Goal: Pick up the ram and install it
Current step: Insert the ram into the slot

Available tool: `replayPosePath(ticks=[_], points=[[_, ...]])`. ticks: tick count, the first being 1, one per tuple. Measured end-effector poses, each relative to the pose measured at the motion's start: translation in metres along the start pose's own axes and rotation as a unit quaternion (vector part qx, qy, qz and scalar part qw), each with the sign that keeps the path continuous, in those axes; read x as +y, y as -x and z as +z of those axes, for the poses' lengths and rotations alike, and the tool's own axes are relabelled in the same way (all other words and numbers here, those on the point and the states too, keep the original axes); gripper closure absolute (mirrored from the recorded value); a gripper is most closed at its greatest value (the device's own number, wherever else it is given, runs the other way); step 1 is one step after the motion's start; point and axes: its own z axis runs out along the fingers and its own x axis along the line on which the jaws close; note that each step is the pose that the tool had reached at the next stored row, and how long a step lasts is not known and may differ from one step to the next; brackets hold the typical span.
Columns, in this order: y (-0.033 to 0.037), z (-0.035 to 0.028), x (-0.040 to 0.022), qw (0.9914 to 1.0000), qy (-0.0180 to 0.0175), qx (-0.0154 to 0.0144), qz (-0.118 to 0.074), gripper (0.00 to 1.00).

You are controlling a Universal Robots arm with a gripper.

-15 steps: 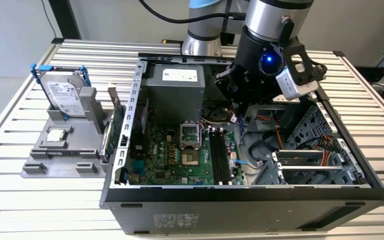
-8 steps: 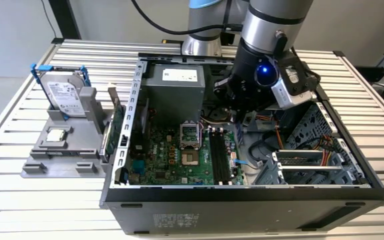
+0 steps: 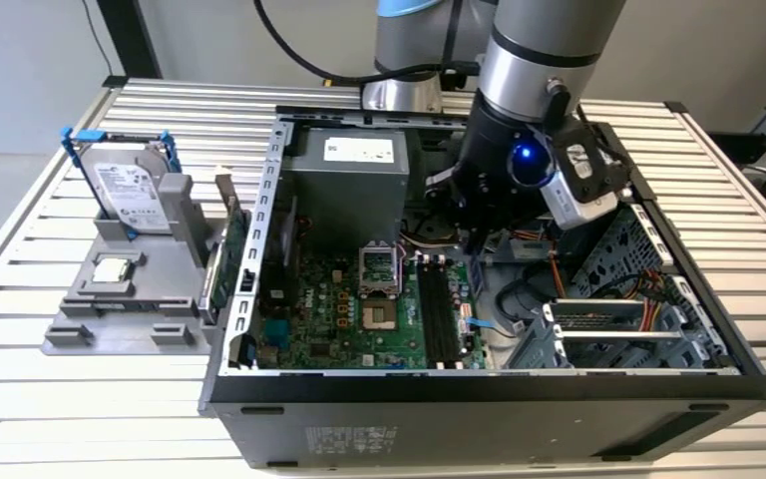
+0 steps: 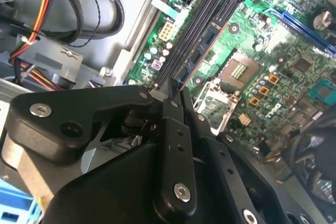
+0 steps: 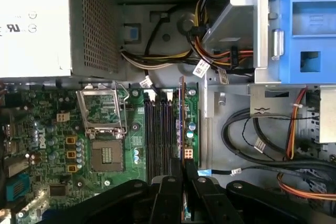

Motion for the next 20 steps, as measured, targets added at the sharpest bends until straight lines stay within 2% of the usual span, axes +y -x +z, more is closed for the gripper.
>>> replayPosePath(ticks=[4, 7, 13, 16, 18, 20], points=[[0.0, 0.0022, 0.0, 1.0, -0.0005, 0.0014, 0.0, 1.0], [-0.0008, 0.006, -0.0003, 1.0, -0.0003, 0.0002, 0.002, 1.0], [-0.0012, 0.0164, -0.0073, 1.0, -0.0002, -0.0002, 0.002, 1.0], [-0.0014, 0.0195, -0.0109, 1.0, -0.0003, -0.0002, 0.002, 1.0], [-0.0018, 0.0227, -0.0116, 1.0, -0.0007, -0.0002, 0.002, 1.0], [-0.0019, 0.0234, -0.0117, 1.0, -0.0023, -0.0002, 0.002, 1.0]])
